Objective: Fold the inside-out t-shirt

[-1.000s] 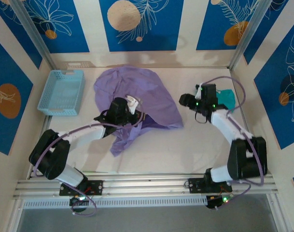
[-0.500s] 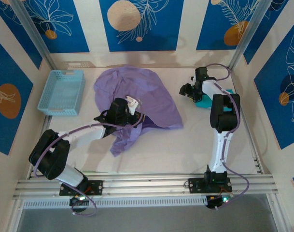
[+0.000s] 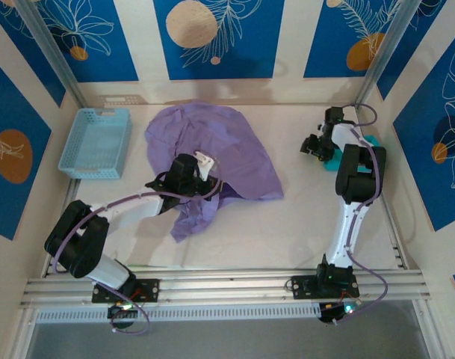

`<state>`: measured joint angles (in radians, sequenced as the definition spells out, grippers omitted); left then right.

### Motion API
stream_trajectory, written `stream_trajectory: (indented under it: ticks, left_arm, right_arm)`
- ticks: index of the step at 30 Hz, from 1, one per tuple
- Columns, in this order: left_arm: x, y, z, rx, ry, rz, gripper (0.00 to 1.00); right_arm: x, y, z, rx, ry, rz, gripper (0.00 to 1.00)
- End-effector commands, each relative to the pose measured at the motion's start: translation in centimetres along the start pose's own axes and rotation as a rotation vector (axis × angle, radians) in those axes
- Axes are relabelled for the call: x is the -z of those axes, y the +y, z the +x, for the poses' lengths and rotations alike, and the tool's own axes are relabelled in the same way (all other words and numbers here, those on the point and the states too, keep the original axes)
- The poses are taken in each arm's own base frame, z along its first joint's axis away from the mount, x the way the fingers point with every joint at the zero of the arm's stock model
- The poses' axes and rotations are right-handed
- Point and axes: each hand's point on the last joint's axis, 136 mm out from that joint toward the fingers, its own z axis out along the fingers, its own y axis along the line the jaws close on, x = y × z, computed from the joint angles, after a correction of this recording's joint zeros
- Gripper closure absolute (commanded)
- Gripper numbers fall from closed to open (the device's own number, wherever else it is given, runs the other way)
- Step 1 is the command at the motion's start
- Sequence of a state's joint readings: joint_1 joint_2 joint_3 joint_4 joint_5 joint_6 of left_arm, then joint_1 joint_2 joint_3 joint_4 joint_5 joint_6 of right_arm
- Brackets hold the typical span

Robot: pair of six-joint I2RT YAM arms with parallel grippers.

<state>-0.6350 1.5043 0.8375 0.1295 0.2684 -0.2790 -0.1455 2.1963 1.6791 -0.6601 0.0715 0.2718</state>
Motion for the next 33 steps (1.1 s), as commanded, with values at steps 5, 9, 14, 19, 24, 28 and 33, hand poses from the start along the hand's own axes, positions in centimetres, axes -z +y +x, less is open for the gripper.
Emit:
stream_trajectory:
  ticks: [5,9,14,19,24,28,33]
  left_arm:
    - [1.1,0.4,-0.7,-0.012,0.029,-0.048,1.0]
    - [2.8,0.4,-1.9,-0.006,0.052,-0.097,1.0]
    - [6.3,0.3,-4.1,0.01,0.021,-0.138,1.0]
    - [8.5,-0.6,-6.1,0.018,0.006,-0.12,1.0]
    - [8.8,-1.3,-7.4,0.028,0.012,-0.093,1.0]
    - [8.8,-1.8,-8.0,0.031,0.024,-0.073,1.0]
    - [8.9,-2.2,-8.5,0.038,0.037,-0.059,1.0]
  right_arm:
    - [4.0,3.0,-0.5,0.049,-0.063,-0.119,0.43]
    - [9.4,9.0,1.8,0.137,-0.178,-0.324,0.41]
    - [13.9,15.1,11.7,0.324,-0.279,-0.503,0.41]
    - [16.4,20.6,24.2,0.738,-0.443,-0.678,0.44]
    - [15.6,23.7,30.2,0.971,-0.573,-0.733,0.54]
    - [13.4,26.8,32.2,1.142,-0.625,-0.66,0.61]
    - [9.9,29.8,31.9,1.229,-0.67,-0.6,0.66]
